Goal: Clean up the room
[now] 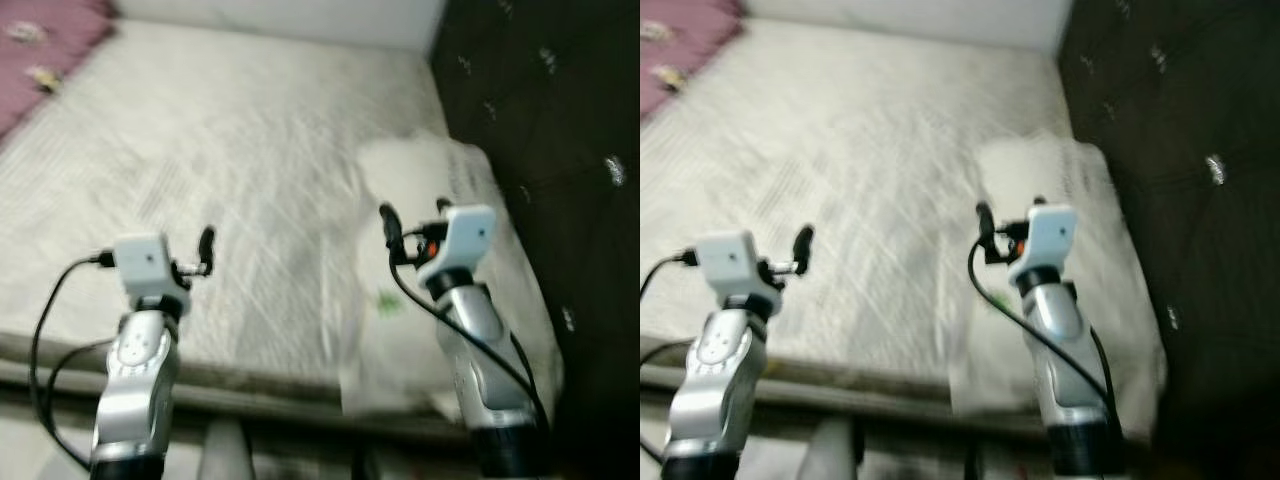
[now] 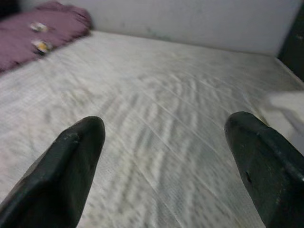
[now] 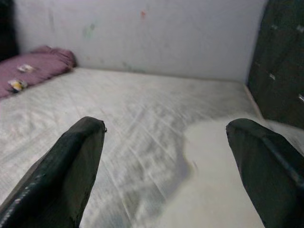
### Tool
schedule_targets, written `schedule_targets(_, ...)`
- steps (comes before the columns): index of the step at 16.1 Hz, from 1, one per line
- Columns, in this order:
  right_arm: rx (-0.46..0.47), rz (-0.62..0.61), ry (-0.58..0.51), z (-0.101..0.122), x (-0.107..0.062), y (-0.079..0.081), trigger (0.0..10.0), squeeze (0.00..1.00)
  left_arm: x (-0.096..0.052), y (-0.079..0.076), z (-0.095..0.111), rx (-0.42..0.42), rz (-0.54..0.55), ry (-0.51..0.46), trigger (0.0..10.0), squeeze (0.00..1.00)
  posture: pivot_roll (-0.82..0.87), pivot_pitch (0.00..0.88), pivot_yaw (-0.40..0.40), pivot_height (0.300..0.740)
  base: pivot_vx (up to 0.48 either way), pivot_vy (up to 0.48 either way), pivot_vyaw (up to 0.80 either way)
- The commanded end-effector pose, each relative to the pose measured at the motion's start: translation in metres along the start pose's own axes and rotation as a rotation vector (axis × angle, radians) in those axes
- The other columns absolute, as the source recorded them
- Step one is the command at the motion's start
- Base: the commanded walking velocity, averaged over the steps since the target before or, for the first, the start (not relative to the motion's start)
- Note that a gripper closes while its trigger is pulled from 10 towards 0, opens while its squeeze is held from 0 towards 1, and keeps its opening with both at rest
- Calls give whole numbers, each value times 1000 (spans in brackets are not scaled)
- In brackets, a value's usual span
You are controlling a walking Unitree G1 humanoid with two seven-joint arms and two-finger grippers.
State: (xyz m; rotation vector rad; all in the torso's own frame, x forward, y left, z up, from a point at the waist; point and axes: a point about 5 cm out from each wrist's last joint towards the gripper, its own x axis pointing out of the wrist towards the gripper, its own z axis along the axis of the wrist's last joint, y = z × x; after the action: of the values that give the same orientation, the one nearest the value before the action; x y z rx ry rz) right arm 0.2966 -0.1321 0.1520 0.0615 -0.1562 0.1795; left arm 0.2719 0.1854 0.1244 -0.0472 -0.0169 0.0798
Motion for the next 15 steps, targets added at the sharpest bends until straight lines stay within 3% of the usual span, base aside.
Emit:
schedule_targets(1, -7, -18, 6, 0, 0, -5, 10000, 0, 0, -6, 0, 1, -16, -2, 10000, 0, -6, 0, -68, 740, 0, 0, 0)
schedule_targets(15, -17, -110, 60, -8, -1, -15, 10000, 0, -2, -5, -4, -3, -5, 19, 10000, 0, -10, 0, -65, 740, 0, 0, 0)
